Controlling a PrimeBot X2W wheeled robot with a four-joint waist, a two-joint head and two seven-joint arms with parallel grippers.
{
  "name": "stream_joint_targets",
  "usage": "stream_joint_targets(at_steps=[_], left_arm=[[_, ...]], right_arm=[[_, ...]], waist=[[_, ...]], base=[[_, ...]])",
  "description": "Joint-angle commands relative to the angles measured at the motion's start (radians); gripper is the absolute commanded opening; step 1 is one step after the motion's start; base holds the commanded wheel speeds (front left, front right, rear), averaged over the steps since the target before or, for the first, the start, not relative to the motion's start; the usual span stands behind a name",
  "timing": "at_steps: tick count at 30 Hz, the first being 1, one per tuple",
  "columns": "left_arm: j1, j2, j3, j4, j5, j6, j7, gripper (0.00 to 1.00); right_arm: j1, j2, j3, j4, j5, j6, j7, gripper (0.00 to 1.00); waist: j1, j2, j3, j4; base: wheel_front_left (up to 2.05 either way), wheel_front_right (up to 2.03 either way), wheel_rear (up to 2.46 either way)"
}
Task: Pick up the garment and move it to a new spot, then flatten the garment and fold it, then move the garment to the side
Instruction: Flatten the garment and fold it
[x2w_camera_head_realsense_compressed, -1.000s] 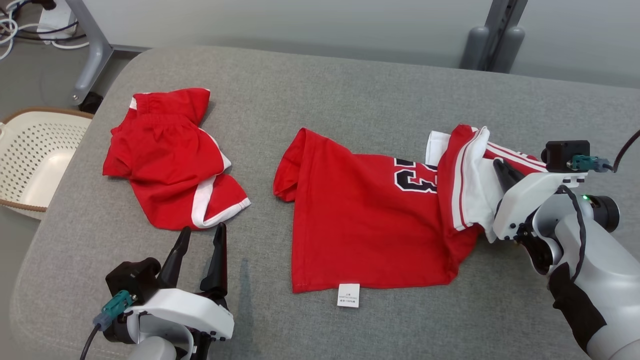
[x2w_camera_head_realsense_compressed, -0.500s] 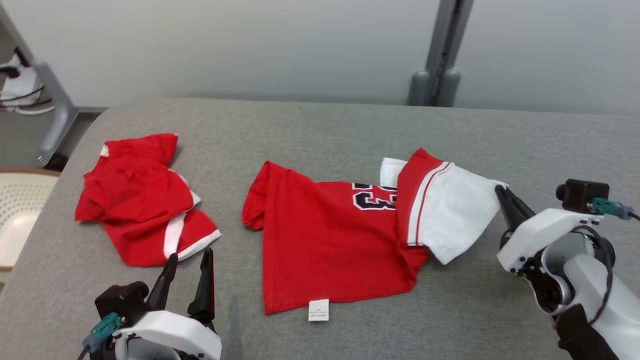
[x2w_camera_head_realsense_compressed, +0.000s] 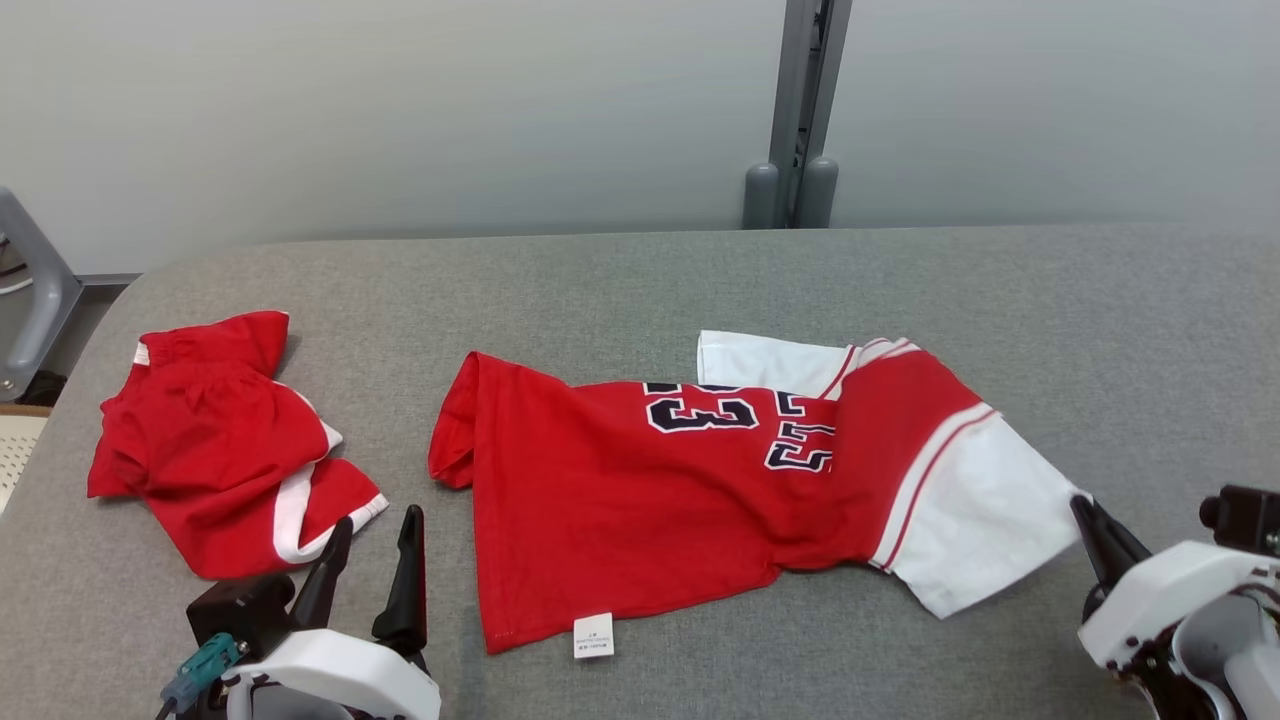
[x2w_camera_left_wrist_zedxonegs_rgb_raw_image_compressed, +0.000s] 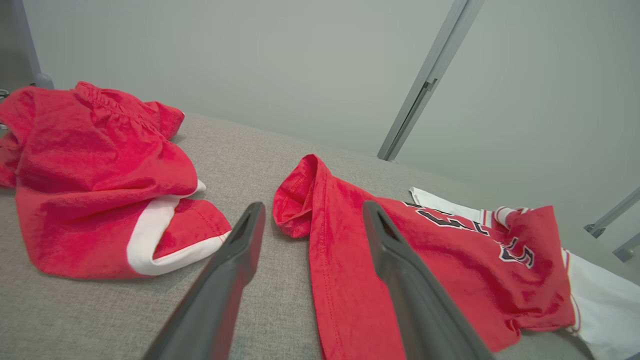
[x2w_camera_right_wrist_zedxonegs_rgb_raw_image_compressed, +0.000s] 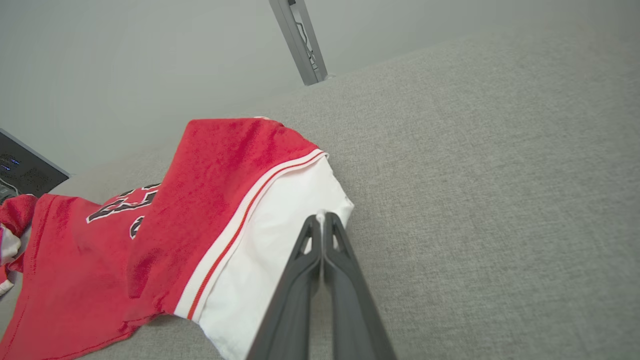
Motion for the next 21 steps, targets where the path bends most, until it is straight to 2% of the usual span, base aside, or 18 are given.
stream_joint_targets(at_steps=[1,8,9,10,11,12,16,21], left_arm=[[0.013,0.009,0.005,-0.001,-0.009,0.003,-0.002,1.00],[0.016,0.011,0.005,0.002,-0.013,0.006,-0.002,1.00],[0.015,0.011,0.005,0.002,-0.013,0.006,-0.003,1.00],[0.013,0.011,0.004,0.003,-0.013,0.005,-0.003,1.00],[0.013,0.011,0.004,0.003,-0.013,0.005,-0.003,1.00],[0.011,0.011,0.004,0.003,-0.014,0.005,-0.003,1.00],[0.002,0.014,0.003,0.010,-0.013,0.002,-0.005,1.00],[-0.004,0.027,0.024,-0.006,0.003,-0.005,-0.015,1.00]], right_arm=[[0.035,0.003,-0.029,-0.018,-0.023,0.000,0.018,0.00],[0.157,0.057,-0.174,-0.112,-0.155,0.000,0.153,0.00],[0.170,0.068,-0.199,-0.127,-0.180,0.000,0.172,0.13],[0.182,0.077,-0.221,-0.139,-0.206,0.000,0.191,0.51],[0.182,0.077,-0.221,-0.139,-0.206,0.000,0.191,0.51],[0.195,0.085,-0.249,-0.151,-0.234,0.000,0.212,1.00],[0.231,0.156,-0.350,-0.252,-0.338,0.000,0.277,1.00],[0.228,0.207,-0.421,-0.398,-0.418,0.000,0.240,1.00]], waist=[[0.0000,0.0000,-0.001,-0.002],[0.0000,0.0000,0.002,-0.016],[0.0000,0.0000,0.004,-0.018],[0.0000,0.0000,0.006,-0.019],[0.0000,0.0000,0.006,-0.019],[0.0000,0.0000,0.007,-0.019],[0.0000,0.0000,0.013,-0.022],[0.0000,0.0000,0.009,-0.025]], base=[[0.00,0.00,0.00],[0.00,0.00,0.00],[0.00,0.00,0.00],[0.00,0.00,0.00],[0.00,0.00,0.00],[0.00,0.00,0.00],[0.00,0.00,0.00],[0.00,0.00,0.00]])
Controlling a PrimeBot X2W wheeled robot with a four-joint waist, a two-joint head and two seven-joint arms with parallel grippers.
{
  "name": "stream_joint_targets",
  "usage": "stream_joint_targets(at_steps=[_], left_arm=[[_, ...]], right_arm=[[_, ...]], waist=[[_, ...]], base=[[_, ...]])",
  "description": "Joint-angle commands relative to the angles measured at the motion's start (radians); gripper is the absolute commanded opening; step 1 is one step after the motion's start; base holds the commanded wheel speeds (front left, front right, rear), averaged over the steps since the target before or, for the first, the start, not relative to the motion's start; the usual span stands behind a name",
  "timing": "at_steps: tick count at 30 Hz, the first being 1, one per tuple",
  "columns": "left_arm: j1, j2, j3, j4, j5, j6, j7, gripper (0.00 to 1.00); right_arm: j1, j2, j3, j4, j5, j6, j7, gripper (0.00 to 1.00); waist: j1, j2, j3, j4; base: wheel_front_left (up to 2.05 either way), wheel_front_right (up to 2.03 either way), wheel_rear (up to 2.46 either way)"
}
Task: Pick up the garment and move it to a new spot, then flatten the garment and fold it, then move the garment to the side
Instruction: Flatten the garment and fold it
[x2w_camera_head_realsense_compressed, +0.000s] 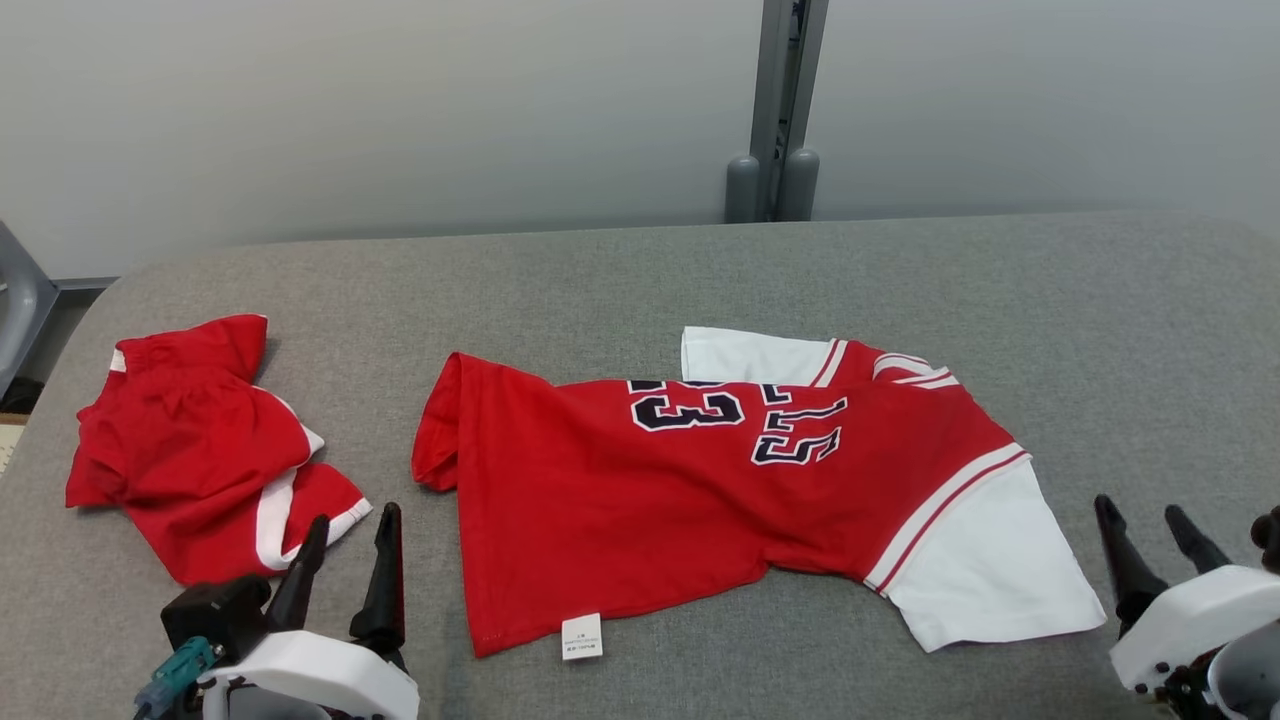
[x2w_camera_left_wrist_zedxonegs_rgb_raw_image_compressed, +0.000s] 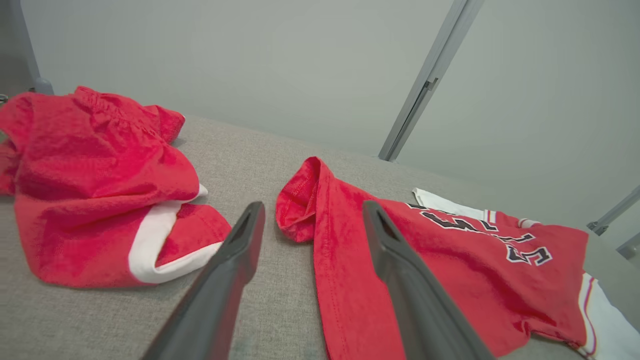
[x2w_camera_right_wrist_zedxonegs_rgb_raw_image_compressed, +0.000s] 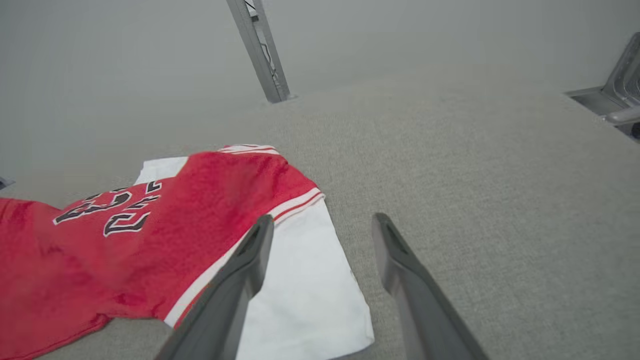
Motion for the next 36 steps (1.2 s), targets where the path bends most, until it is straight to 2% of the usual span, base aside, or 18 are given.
stream_joint_targets(at_steps=[1,9,16,20,28,36], left_arm=[[-0.015,0.008,0.007,-0.004,0.008,-0.003,-0.007,1.00],[-0.005,0.006,0.055,-0.078,0.074,-0.016,-0.017,1.00],[0.038,-0.040,0.133,-0.138,0.186,-0.002,-0.017,1.00],[0.069,-0.078,0.162,-0.149,0.247,-0.011,-0.018,1.00],[0.090,-0.140,0.215,-0.130,0.352,-0.058,-0.018,1.00],[0.067,-0.176,0.247,-0.097,0.399,-0.105,-0.017,1.00]], right_arm=[[-0.010,0.006,-0.002,-0.019,-0.008,0.001,-0.018,1.00],[-0.024,0.034,0.042,-0.112,-0.029,0.001,-0.180,1.00],[0.004,-0.024,0.152,-0.084,0.018,0.000,-0.335,1.00],[0.008,-0.049,0.177,-0.043,0.024,0.000,-0.413,1.00],[-0.013,-0.042,0.208,0.037,0.007,0.000,-0.467,1.00],[-0.029,-0.046,0.232,0.045,0.017,0.000,-0.479,1.00]], waist=[[0.0000,-0.0001,-0.002,0.000],[0.0000,-0.0001,-0.022,0.015],[0.0000,-0.0001,-0.027,0.028],[0.0000,-0.0001,-0.024,0.031],[0.0000,-0.0001,-0.022,0.039],[0.0000,-0.0001,-0.023,0.040]], base=[[0.00,0.00,0.00],[0.00,0.00,0.00],[0.00,0.00,0.00],[0.00,0.00,0.00],[0.00,0.00,0.00],[0.00,0.00,0.00]])
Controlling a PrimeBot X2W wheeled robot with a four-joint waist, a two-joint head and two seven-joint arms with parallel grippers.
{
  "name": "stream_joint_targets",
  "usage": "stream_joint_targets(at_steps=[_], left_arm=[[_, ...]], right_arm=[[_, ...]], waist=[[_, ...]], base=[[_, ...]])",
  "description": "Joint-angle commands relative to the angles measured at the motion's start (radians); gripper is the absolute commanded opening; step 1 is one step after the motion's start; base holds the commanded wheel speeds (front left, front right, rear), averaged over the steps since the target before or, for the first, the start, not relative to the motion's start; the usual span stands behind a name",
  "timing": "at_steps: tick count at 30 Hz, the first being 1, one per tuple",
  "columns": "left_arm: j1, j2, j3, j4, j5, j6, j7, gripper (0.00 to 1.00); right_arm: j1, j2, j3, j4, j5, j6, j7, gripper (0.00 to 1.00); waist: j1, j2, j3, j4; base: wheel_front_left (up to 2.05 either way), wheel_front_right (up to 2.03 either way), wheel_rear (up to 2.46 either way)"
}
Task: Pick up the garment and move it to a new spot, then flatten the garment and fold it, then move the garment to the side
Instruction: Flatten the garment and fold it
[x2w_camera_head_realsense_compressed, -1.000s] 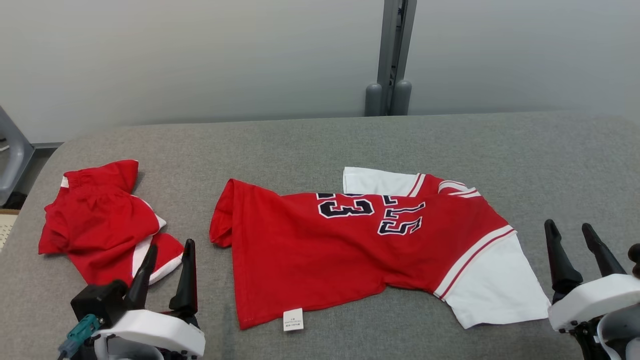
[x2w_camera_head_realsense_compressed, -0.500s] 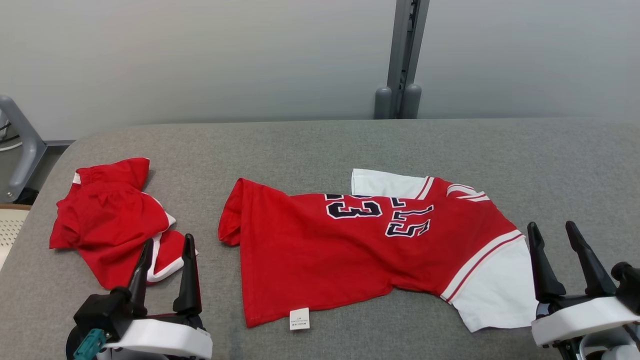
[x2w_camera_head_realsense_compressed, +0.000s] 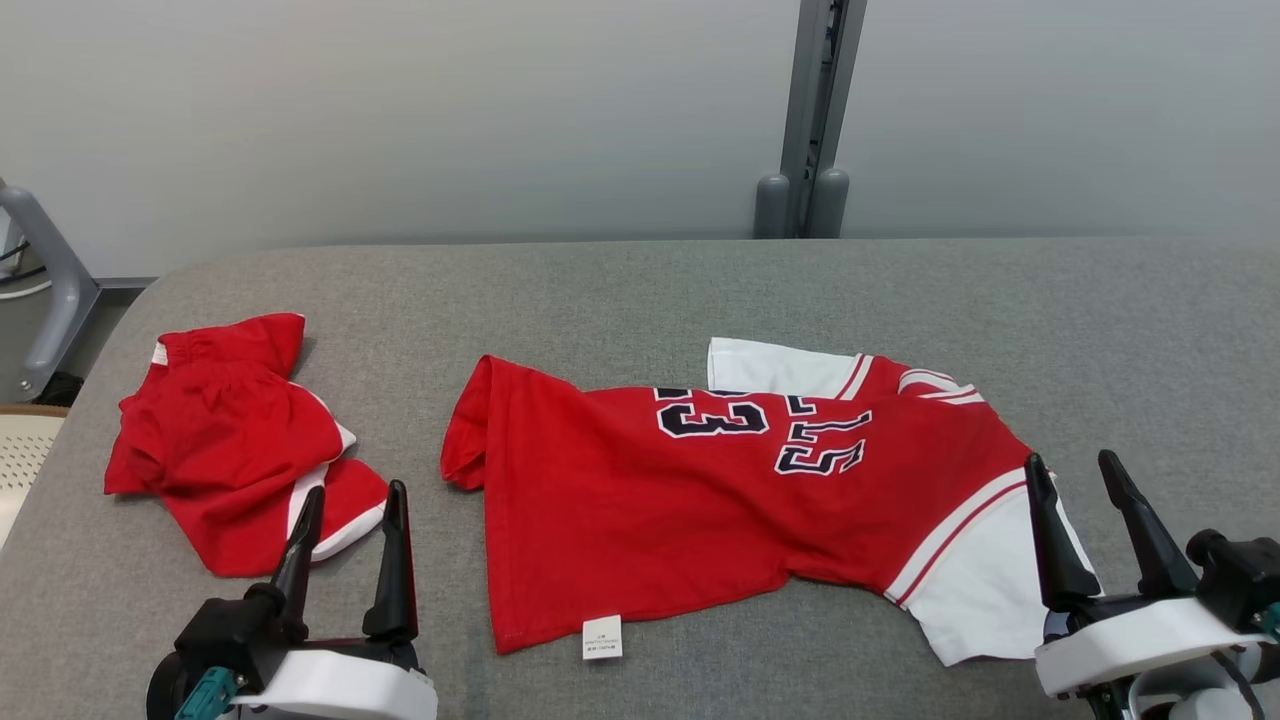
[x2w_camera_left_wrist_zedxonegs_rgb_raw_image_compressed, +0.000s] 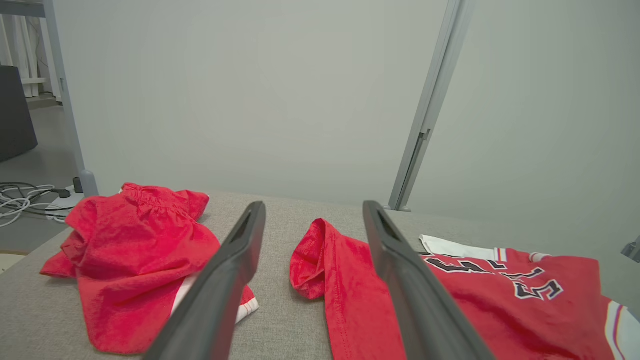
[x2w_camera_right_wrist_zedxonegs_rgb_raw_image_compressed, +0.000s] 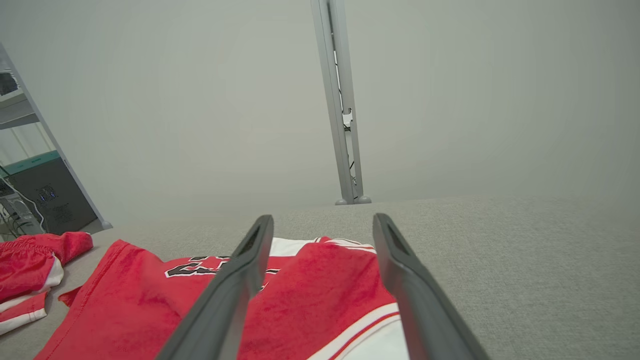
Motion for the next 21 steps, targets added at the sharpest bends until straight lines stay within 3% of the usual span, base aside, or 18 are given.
stream_joint_targets(at_steps=[1,21], left_arm=[[-0.019,0.000,0.010,0.004,0.011,-0.008,-0.002,1.00],[-0.014,-0.044,0.065,0.029,0.062,-0.060,-0.002,1.00]], right_arm=[[-0.013,-0.010,-0.001,-0.003,0.005,0.000,-0.007,1.00],[-0.005,-0.016,-0.006,-0.025,0.000,0.000,-0.011,1.00]], waist=[[0.0001,-0.0001,0.000,0.000],[0.0001,-0.0001,-0.005,-0.004]], base=[[0.00,0.00,0.00],[0.00,0.00,0.00]])
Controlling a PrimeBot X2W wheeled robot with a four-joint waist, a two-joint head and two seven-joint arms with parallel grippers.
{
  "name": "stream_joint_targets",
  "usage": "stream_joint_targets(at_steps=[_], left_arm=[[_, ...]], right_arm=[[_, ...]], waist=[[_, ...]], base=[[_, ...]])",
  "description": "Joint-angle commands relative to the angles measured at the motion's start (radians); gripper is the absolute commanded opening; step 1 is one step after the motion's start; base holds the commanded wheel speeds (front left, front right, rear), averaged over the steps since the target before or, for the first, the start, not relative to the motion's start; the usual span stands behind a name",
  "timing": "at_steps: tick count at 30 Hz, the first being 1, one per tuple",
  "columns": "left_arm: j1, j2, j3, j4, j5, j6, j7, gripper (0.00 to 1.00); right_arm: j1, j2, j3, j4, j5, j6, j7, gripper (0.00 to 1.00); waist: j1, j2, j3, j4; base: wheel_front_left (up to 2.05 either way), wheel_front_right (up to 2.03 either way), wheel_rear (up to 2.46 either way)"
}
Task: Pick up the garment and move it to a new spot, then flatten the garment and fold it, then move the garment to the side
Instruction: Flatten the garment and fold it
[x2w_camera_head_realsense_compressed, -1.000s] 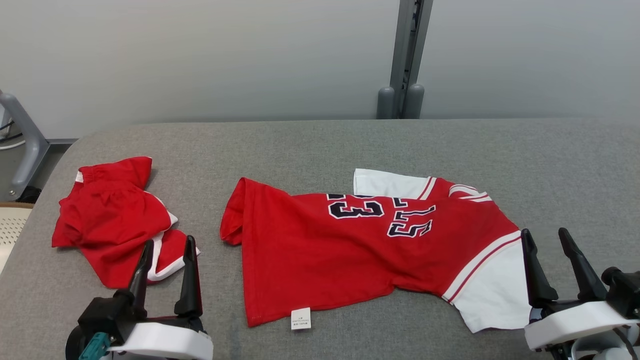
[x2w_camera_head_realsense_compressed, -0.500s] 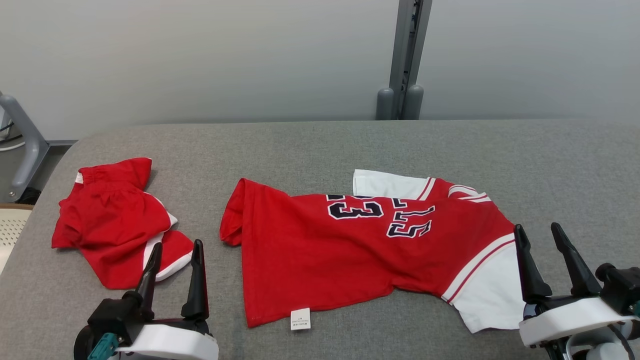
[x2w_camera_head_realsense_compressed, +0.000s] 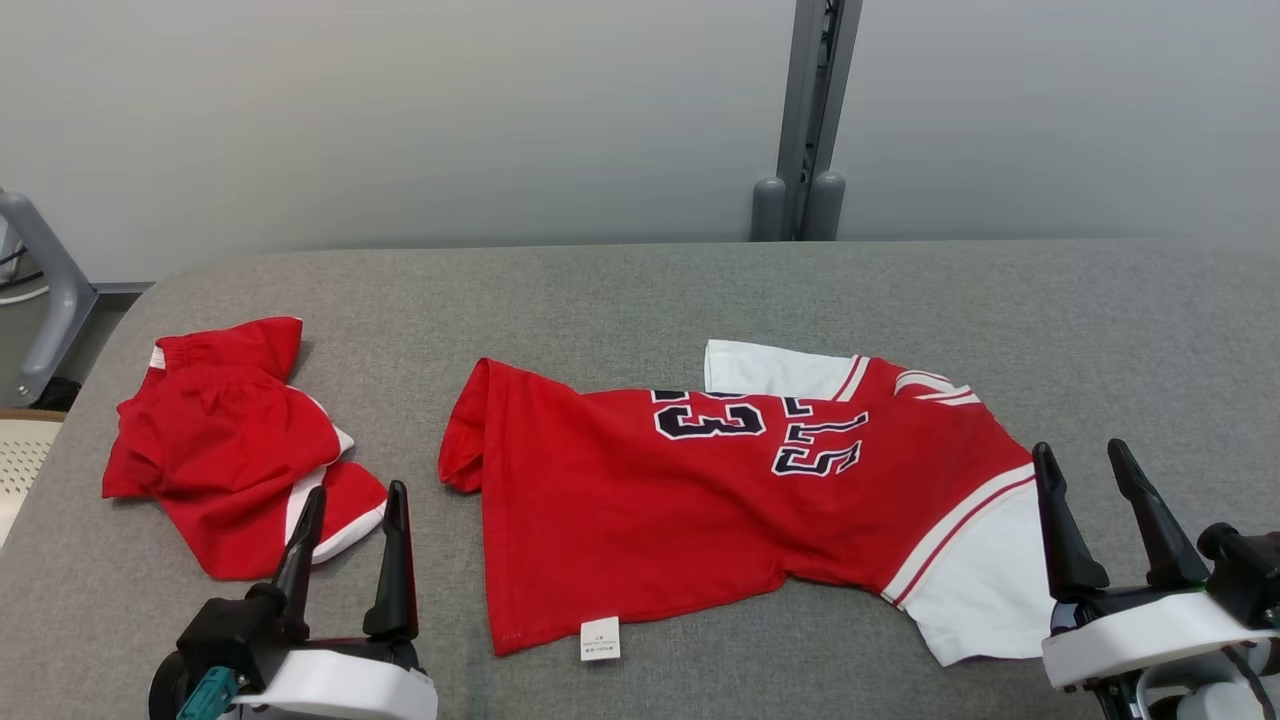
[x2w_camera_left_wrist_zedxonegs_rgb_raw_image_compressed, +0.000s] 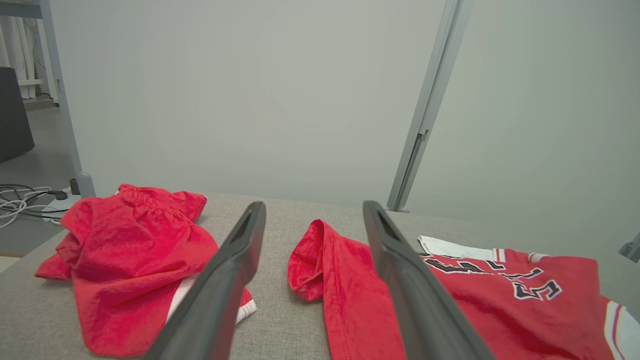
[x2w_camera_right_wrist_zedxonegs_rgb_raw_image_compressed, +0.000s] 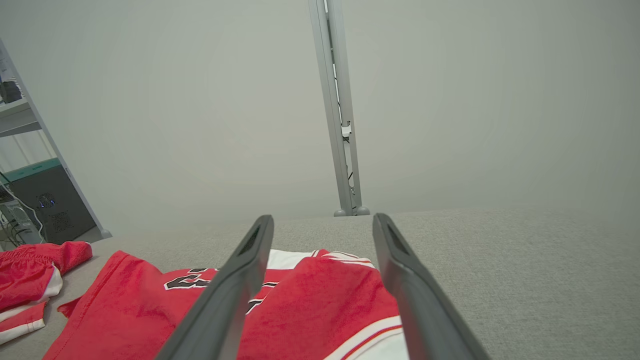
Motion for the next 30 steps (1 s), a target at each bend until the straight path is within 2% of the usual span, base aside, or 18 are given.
stream_joint_targets(at_steps=[1,9,12,20,27,30], left_arm=[[-0.009,0.000,0.007,0.001,0.007,-0.004,-0.002,1.00],[-0.004,-0.008,-0.006,0.021,0.003,-0.028,-0.002,1.00],[0.001,-0.009,-0.039,0.058,-0.024,-0.048,0.051,1.00],[-0.006,-0.009,-0.088,0.106,-0.069,-0.061,0.232,1.00],[-0.031,-0.003,-0.110,0.138,-0.067,-0.053,0.308,1.00],[-0.060,0.003,-0.127,0.178,-0.057,-0.049,0.345,1.00]], right_arm=[[0.003,-0.004,-0.005,-0.006,-0.006,0.000,-0.006,1.00],[0.002,-0.011,-0.022,-0.011,-0.018,0.000,-0.007,1.00],[0.017,-0.024,-0.055,0.012,-0.019,0.000,-0.003,1.00],[0.017,-0.076,-0.074,0.172,0.006,0.000,0.250,1.00],[-0.043,-0.085,-0.058,0.267,0.045,0.000,0.384,1.00],[-0.080,-0.089,-0.055,0.319,0.047,0.000,0.408,1.00]], waist=[[0.0000,-0.0001,0.000,0.000],[0.0000,-0.0001,0.001,-0.008],[0.0000,-0.0001,0.001,-0.010],[0.0000,-0.0001,0.014,-0.025],[0.0000,-0.0001,0.043,-0.034],[0.0000,-0.0001,0.063,-0.025]], base=[[0.00,0.00,0.00],[0.00,0.00,0.00],[0.00,0.00,0.00],[0.00,0.00,0.00],[0.00,0.00,0.00],[0.00,0.00,0.00]])
